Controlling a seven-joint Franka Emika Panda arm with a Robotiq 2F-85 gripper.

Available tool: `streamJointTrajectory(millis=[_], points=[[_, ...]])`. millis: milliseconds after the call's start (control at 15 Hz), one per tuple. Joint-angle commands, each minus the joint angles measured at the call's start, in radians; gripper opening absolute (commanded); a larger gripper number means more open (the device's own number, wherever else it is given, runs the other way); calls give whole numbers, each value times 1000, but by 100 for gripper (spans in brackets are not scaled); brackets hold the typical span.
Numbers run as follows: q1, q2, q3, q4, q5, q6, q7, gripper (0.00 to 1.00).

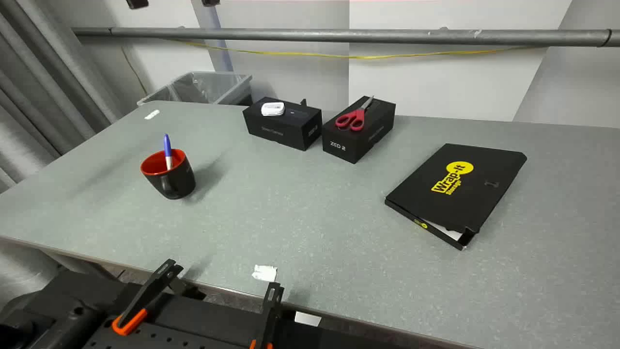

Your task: Take the marker from the cup and put it on the table

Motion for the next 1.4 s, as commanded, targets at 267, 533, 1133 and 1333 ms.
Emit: streamJointTrajectory(millis=[267, 533, 1133, 1333], points=[[-12, 1, 11, 2, 6, -2, -5, 100], [-12, 1, 11, 2, 6, -2, -5, 100], [-22, -6, 14, -1, -10, 29, 6, 100], [10, 56, 30, -6, 29, 126, 12, 100]])
